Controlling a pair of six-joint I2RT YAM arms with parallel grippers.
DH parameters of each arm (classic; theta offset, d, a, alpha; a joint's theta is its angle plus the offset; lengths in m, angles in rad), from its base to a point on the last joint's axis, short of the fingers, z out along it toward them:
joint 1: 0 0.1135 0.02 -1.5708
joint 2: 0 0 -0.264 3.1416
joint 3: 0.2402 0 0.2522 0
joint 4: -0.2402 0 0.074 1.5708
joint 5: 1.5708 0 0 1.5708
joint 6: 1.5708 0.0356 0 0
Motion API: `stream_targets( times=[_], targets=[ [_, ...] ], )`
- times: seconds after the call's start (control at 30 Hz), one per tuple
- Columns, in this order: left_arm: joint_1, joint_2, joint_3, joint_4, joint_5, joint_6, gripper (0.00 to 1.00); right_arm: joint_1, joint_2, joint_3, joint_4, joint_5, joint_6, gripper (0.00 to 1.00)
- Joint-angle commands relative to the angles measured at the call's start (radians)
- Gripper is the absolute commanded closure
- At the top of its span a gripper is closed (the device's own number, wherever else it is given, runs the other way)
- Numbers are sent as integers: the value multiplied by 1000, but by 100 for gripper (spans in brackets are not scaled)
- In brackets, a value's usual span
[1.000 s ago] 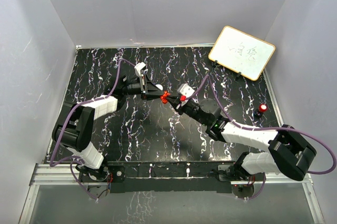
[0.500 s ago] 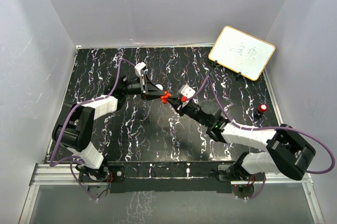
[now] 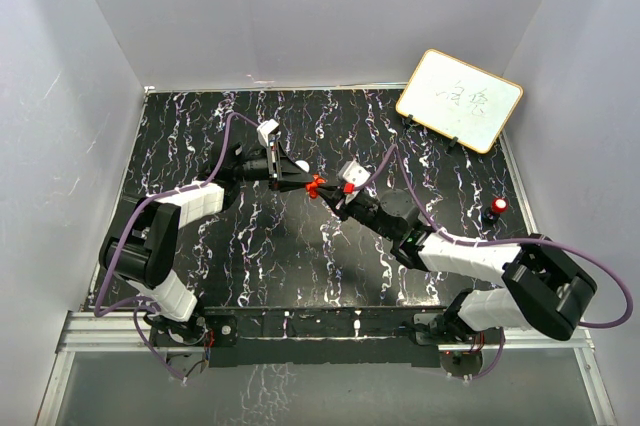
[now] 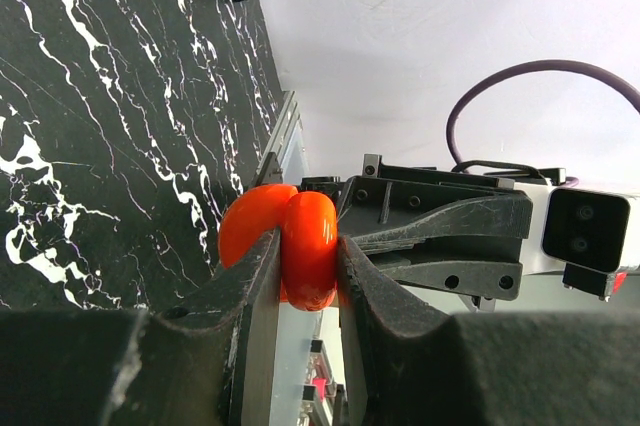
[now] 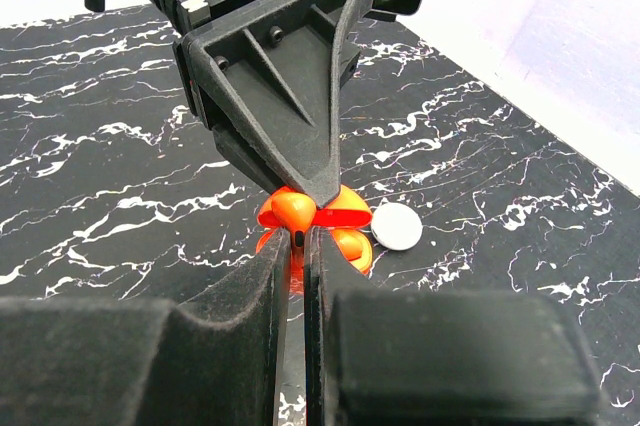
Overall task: Insert the wireless bluetooth earbuds into the charging case
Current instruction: Place the earbud in the charging case.
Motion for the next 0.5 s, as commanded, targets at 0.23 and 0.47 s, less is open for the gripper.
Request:
stream_targets(
  times=[0.23, 0.47],
  targets=[
    [-6, -45, 45, -11, 28, 0, 100, -10, -7, -18, 65, 4, 6, 100],
    [-6, -49, 47, -4, 31, -8, 100, -13, -3, -27, 72, 6, 7, 100]
  ],
)
